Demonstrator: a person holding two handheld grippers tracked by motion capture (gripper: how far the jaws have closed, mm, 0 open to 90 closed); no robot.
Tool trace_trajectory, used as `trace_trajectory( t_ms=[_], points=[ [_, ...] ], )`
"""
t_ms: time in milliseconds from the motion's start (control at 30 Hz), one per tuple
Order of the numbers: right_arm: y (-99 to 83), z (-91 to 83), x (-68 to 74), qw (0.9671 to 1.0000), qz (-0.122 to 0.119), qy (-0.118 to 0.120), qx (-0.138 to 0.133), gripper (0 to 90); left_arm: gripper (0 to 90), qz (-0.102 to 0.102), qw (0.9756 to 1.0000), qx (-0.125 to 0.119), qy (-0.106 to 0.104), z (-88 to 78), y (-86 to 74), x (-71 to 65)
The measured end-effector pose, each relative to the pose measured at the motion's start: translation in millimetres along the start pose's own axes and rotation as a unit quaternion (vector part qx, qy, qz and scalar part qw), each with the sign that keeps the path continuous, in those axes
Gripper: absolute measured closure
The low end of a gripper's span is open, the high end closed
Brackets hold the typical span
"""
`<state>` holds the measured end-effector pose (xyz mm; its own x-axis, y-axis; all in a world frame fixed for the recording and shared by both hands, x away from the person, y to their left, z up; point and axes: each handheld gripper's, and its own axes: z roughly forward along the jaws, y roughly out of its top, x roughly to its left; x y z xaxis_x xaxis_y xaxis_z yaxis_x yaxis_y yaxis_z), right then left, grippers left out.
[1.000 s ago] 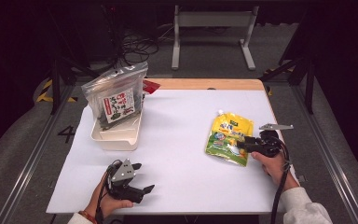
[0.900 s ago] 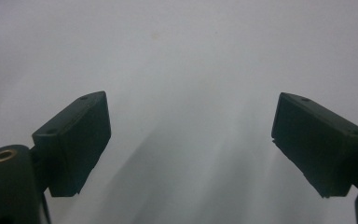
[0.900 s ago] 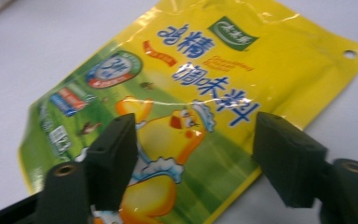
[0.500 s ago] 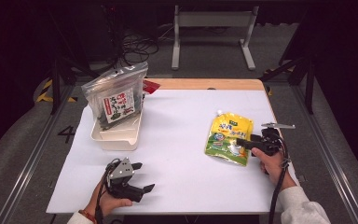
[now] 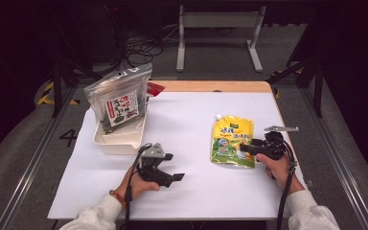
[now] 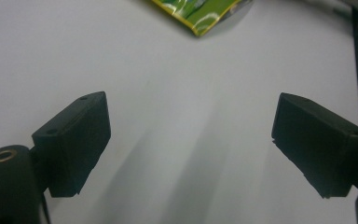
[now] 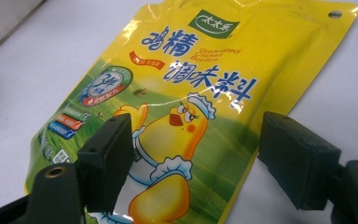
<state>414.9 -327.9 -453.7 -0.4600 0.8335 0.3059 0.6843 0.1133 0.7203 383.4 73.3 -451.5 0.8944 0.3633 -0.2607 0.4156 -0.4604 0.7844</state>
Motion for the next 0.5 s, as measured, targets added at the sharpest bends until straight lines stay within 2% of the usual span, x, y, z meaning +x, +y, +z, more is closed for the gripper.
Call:
trace_trajectory(
  t_ms=[100,133,167,233,300,367,400,433,467,500],
  points=[
    [-2.9,-3.5,0.2,0.9999,-0.010,0.013,0.005,29.5,11.2,0.004,0.9998,0.008,-0.016,24.3,21.2,5.2],
    [-3.9,-4.6,-0.2,0.9998,-0.009,0.018,0.007,30.4,11.2,-0.003,0.9998,0.003,-0.020,32.7,28.3,7.3],
    [-4.3,-5.5,-0.7,0.9996,-0.012,0.023,0.009,30.8,11.2,-0.001,0.9997,0.009,-0.023,41.5,35.1,10.2],
    [-4.5,-5.7,-0.7,0.9995,-0.015,0.025,0.011,31.1,10.4,0.001,0.9996,0.015,-0.023,46.6,38.8,11.9],
    [-4.6,-5.7,0.0,0.9994,-0.015,0.027,0.012,32.1,10.6,-0.008,0.9994,0.016,-0.028,61.0,47.3,18.0],
    [-4.3,-4.7,0.9,0.9989,-0.022,0.039,0.017,32.1,10.4,-0.008,0.9994,0.023,-0.024,69.6,51.3,21.3],
    [-4.3,-4.2,1.1,0.9986,-0.026,0.042,0.017,32.5,10.3,-0.006,0.9992,0.033,-0.020,74.2,52.9,23.4],
    [-4.7,-3.4,2.9,0.9981,-0.030,0.050,0.019,33.1,10.1,-0.025,0.9989,0.033,-0.023,80.4,53.6,30.2],
    [-4.7,-3.4,2.9,0.9981,-0.030,0.050,0.019,33.1,10.0,-0.025,0.9989,0.033,-0.023,80.4,53.6,30.2],
    [-4.7,-2.9,4.2,0.9977,-0.034,0.055,0.022,33.5,10.0,-0.036,0.9985,0.033,-0.023,82.7,53.8,34.1]
  ],
)
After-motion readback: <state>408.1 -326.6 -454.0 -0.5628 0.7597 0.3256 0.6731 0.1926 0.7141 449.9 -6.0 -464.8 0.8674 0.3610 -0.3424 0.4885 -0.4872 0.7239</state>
